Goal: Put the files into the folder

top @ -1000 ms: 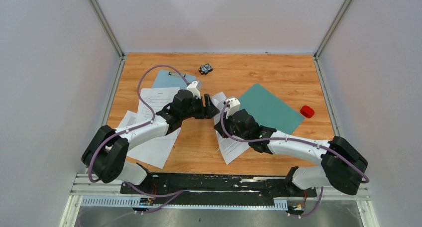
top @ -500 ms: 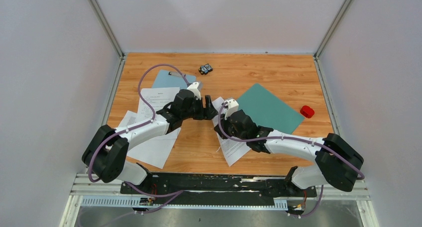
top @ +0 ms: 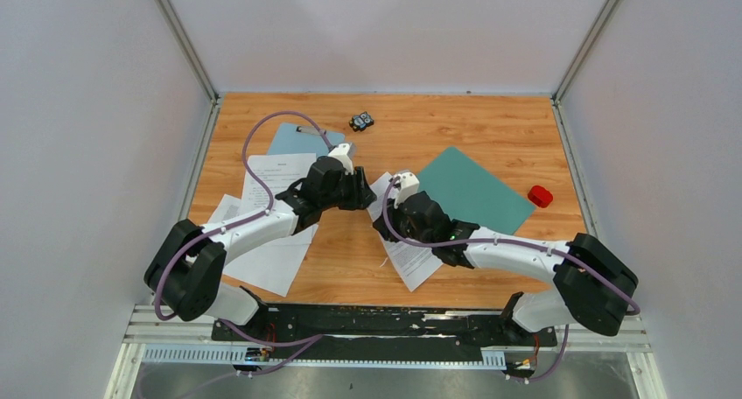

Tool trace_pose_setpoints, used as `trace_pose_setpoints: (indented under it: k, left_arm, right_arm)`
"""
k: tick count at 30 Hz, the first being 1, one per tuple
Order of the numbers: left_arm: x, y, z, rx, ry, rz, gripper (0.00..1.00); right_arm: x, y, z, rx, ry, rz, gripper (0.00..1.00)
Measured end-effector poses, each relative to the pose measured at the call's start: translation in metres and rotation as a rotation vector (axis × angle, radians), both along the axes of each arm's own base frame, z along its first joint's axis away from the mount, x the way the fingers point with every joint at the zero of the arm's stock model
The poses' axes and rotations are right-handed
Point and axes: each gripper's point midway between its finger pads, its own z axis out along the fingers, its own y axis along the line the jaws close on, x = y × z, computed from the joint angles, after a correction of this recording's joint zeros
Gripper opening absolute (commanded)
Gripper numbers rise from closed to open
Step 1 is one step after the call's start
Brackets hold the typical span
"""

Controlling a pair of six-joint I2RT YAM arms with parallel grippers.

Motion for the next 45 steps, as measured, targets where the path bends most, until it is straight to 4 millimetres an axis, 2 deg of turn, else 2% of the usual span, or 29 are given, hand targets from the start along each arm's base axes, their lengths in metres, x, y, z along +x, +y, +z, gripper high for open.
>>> trace_pose_setpoints:
  k: [5, 9, 11, 13, 15, 17, 20, 22, 26, 28, 31, 35, 41, 45]
  left_arm:
    - [0.001, 0.004, -0.005, 0.029, 0.003, 0.012, 0.18]
    - [0.002, 0.010, -0.009, 0.059, 0.003, 0.025, 0.00]
    - [0.003, 0.012, -0.010, 0.075, 0.001, 0.031, 0.00]
    - [0.003, 0.015, -0.012, 0.092, 0.000, 0.035, 0.00]
    - [0.002, 0.018, -0.012, 0.109, 0.004, 0.035, 0.00]
    - [0.002, 0.020, -0.009, 0.124, 0.003, 0.034, 0.00]
    - [0.002, 0.025, -0.002, 0.145, -0.009, 0.039, 0.00]
    - [0.002, 0.029, 0.004, 0.160, -0.021, 0.046, 0.00]
    - [-0.001, 0.038, 0.012, 0.186, -0.038, 0.058, 0.00]
    - [-0.002, 0.041, 0.012, 0.198, -0.039, 0.061, 0.00]
    - [-0.005, 0.045, 0.011, 0.217, -0.035, 0.062, 0.00]
    - [-0.006, 0.050, 0.015, 0.226, -0.045, 0.071, 0.00]
    - [-0.006, 0.052, 0.020, 0.224, -0.059, 0.079, 0.00]
    - [-0.006, 0.052, 0.019, 0.227, -0.056, 0.079, 0.00]
  right_arm:
    - [0.000, -0.002, -0.001, -0.008, 0.019, -0.015, 0.50]
    - [-0.003, -0.015, 0.006, -0.016, 0.036, -0.054, 0.75]
    - [-0.001, -0.024, 0.018, 0.002, 0.035, -0.089, 0.84]
    - [0.004, -0.043, 0.032, 0.021, 0.032, -0.153, 0.89]
    - [0.013, -0.065, 0.043, 0.047, 0.031, -0.232, 0.90]
    - [0.024, -0.099, 0.049, 0.076, 0.040, -0.342, 0.90]
    - [0.032, -0.152, 0.039, 0.083, 0.073, -0.516, 0.91]
    - [0.029, -0.190, 0.026, 0.075, 0.100, -0.647, 0.91]
    - [0.014, -0.249, 0.010, 0.093, 0.115, -0.875, 0.91]
    - [0.007, -0.271, 0.007, 0.113, 0.116, -0.970, 0.91]
    - [0.000, -0.293, 0.000, 0.146, 0.136, -1.080, 0.90]
    - [-0.009, -0.306, -0.022, 0.145, 0.206, -1.153, 0.89]
    - [-0.022, -0.300, -0.055, 0.164, 0.321, -1.165, 0.88]
    - [-0.025, -0.292, -0.064, 0.219, 0.356, -1.162, 0.84]
